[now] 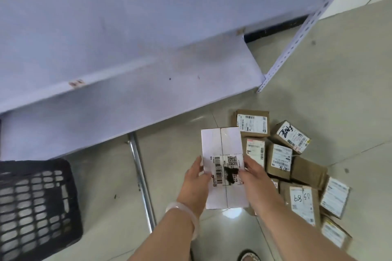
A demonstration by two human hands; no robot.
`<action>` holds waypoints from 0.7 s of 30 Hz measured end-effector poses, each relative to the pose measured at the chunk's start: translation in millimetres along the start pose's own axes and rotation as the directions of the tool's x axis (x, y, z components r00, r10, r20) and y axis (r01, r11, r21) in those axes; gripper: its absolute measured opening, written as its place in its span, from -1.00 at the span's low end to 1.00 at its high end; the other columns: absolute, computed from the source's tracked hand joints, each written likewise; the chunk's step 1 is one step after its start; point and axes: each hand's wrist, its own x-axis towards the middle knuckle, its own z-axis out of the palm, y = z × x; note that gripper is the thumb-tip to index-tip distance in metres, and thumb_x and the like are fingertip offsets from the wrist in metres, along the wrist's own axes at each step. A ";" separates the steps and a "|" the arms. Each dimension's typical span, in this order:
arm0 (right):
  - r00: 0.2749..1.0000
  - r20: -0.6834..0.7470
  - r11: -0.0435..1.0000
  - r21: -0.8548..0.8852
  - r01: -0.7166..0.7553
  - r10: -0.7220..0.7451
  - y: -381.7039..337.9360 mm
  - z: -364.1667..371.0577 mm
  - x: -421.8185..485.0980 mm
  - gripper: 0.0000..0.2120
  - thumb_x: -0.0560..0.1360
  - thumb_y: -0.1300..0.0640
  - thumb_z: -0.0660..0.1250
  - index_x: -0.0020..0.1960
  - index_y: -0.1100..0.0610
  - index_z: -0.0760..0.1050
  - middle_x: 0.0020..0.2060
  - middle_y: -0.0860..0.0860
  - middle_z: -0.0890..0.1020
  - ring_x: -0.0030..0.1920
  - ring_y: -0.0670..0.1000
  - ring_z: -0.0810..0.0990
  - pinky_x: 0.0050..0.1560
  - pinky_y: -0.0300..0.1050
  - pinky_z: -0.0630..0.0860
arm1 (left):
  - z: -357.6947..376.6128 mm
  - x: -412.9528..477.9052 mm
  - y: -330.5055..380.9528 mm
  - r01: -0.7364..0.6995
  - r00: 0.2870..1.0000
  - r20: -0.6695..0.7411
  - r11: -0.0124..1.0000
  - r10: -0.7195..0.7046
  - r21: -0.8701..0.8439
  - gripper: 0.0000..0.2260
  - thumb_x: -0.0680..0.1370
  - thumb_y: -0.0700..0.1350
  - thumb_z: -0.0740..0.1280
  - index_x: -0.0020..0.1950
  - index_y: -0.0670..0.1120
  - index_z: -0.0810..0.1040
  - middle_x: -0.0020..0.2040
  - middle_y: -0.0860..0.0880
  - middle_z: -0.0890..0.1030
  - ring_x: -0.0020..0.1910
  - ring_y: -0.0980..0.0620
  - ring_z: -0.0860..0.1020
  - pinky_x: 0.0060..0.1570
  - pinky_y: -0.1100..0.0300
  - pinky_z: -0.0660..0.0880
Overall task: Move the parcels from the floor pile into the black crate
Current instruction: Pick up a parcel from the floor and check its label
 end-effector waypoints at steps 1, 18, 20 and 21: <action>1.000 0.003 1.000 0.000 0.023 -0.023 -24.9 -7.2 -23.2 -0.56 0.55 0.13 0.19 0.39 -0.17 0.34 0.25 -0.03 0.50 0.16 0.05 0.53 0.08 -0.03 0.49 | -3.1 -21.4 21.2 -0.026 0.999 0.019 1.000 0.026 0.004 -0.59 0.58 -0.23 0.14 0.07 0.31 0.53 0.18 0.06 0.56 0.14 0.04 0.56 0.19 0.00 0.51; 0.862 0.224 0.883 -0.015 0.469 -0.454 -232.6 -46.9 -402.7 -0.59 0.56 -0.07 0.11 0.41 -0.16 0.33 0.36 -0.10 0.42 0.31 0.02 0.40 0.31 0.01 0.31 | -120.6 -431.2 180.2 -0.389 0.919 -0.129 0.909 0.372 -0.152 -0.59 0.63 -0.13 0.12 0.48 0.10 0.26 0.47 -0.01 0.33 0.37 -0.08 0.37 0.19 -0.01 0.43; 0.824 0.286 0.855 -0.030 0.518 -0.490 -232.9 -38.4 -441.0 -0.56 0.55 -0.12 0.08 0.43 -0.21 0.27 0.37 -0.14 0.39 0.35 0.05 0.37 0.28 0.03 0.30 | -140.9 -474.3 172.8 -0.406 0.911 -0.155 0.899 0.383 -0.164 -0.59 0.63 -0.10 0.12 0.48 0.12 0.25 0.47 0.00 0.32 0.40 -0.09 0.32 0.29 -0.10 0.37; 0.800 0.321 0.838 -0.035 0.544 -0.506 -233.4 -31.8 -463.5 -0.55 0.54 -0.14 0.07 0.43 -0.24 0.25 0.36 -0.16 0.39 0.36 0.04 0.37 0.25 0.01 0.31 | -153.4 -498.6 168.7 -0.414 0.905 -0.178 0.894 0.385 -0.170 -0.60 0.63 -0.09 0.13 0.47 0.13 0.25 0.47 0.00 0.33 0.40 -0.10 0.32 0.33 -0.16 0.34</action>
